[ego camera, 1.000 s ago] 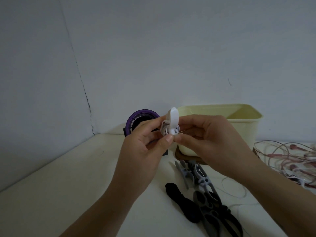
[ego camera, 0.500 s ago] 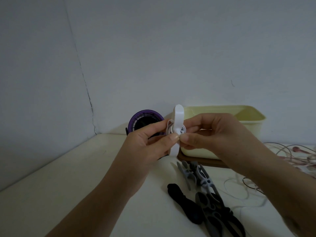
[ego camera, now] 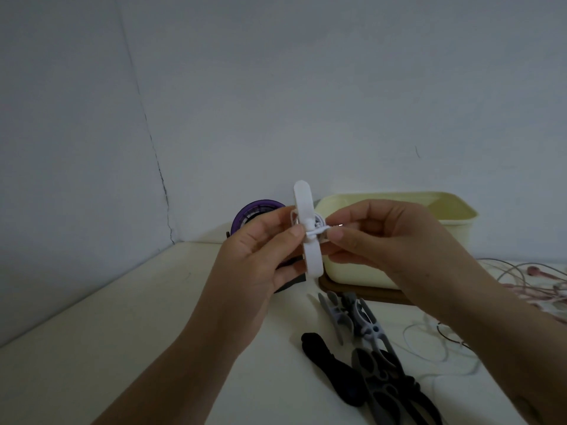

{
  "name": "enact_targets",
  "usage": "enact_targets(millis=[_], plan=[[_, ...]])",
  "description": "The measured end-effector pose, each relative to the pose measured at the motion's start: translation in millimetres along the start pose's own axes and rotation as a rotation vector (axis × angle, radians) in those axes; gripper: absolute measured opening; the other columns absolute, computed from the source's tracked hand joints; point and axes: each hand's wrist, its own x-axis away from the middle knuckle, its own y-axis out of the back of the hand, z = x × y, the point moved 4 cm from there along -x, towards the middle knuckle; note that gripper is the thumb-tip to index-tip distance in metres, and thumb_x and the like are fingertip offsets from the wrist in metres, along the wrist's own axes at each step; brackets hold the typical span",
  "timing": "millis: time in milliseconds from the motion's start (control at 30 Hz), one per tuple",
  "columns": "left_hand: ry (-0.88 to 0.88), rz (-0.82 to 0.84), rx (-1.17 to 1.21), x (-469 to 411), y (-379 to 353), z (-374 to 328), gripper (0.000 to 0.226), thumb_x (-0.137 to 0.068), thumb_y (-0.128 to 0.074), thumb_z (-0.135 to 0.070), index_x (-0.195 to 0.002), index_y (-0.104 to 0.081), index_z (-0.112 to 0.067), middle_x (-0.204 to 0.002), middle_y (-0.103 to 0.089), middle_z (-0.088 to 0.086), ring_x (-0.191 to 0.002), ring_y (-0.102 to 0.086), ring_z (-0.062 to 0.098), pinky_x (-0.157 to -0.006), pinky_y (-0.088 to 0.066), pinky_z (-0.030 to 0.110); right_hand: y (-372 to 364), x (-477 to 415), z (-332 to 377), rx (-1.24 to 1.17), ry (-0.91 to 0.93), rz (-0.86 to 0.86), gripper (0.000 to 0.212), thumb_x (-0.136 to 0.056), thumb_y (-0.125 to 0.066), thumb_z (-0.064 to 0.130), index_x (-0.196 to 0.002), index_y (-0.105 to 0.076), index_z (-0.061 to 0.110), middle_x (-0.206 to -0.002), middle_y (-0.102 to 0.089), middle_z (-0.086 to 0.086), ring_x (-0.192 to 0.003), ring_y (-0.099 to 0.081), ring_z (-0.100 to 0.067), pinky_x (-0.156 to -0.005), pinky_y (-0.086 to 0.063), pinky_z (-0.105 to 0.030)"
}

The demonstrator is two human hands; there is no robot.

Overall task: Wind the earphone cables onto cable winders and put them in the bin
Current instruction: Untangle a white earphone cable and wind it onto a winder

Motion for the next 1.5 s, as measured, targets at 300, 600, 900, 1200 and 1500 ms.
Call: enact_targets(millis=[300, 600, 900, 1200, 1500], plan=[[-0.077, -0.011, -0.14, 1.9, 0.0, -4.2, 0.023, -0.068, -0.063, -0.025, -0.08, -0.078, -0.038, -0.093, -0.076, -0.003, -0.091, -0.072, 0.015, -0.071, -0.057, 0.023, 1.0, 0.7, 4.7, 0.113, 0.022, -0.058, 0.009, -0.072, -0.075, 0.016, -0.075, -0.07, 0.01, -0.074, -0.072, -0.007, -0.071, -0.072, -0.021, -0.077, -0.059, -0.042], [0.013, 0.011, -0.044, 0.7, 2.6, -6.3, 0.024, -0.066, -0.062, -0.018, -0.085, -0.077, -0.018, -0.092, -0.076, 0.003, -0.087, -0.073, 0.017, -0.065, -0.056, 0.021, -2.0, 5.9, 14.6, 0.197, 0.018, -0.084, 0.007, -0.075, -0.074, 0.015, -0.073, -0.069, 0.012, -0.073, -0.073, -0.004, -0.068, -0.072, -0.016, -0.076, -0.057, -0.052], [0.154, 0.065, 0.091, 0.6, 2.4, -2.7, 0.031, -0.066, -0.06, -0.015, -0.094, -0.071, -0.009, -0.097, -0.075, 0.009, -0.086, -0.073, 0.018, -0.068, -0.058, 0.024, -5.2, 8.0, 20.8, 0.149, 0.047, -0.047, 0.01, -0.069, -0.076, 0.012, -0.063, -0.068, 0.012, -0.071, -0.067, -0.015, -0.065, -0.071, -0.021, -0.071, -0.05, -0.068], [0.176, 0.061, 0.176, -1.2, 0.1, -1.0, 0.039, -0.074, -0.056, -0.016, -0.11, -0.067, -0.008, -0.103, -0.074, 0.008, -0.088, -0.072, 0.016, -0.067, -0.057, 0.024, 7.0, -2.8, 6.1, -0.054, 0.043, 0.031, 0.013, -0.074, -0.063, 0.021, -0.071, -0.075, 0.019, -0.077, -0.072, -0.007, -0.072, -0.071, -0.021, -0.072, -0.059, -0.029], [0.373, 0.046, 0.32, -14.2, -2.4, 29.9, 0.028, -0.075, -0.059, -0.018, -0.093, -0.078, -0.008, -0.097, -0.072, 0.011, -0.076, -0.067, 0.015, -0.065, -0.057, 0.025, 18.7, -25.8, -10.4, 0.056, -0.079, 0.197, 0.028, -0.091, -0.057, 0.013, -0.114, -0.065, 0.026, -0.096, -0.069, 0.0, -0.073, -0.061, -0.011, -0.067, -0.049, -0.022]])
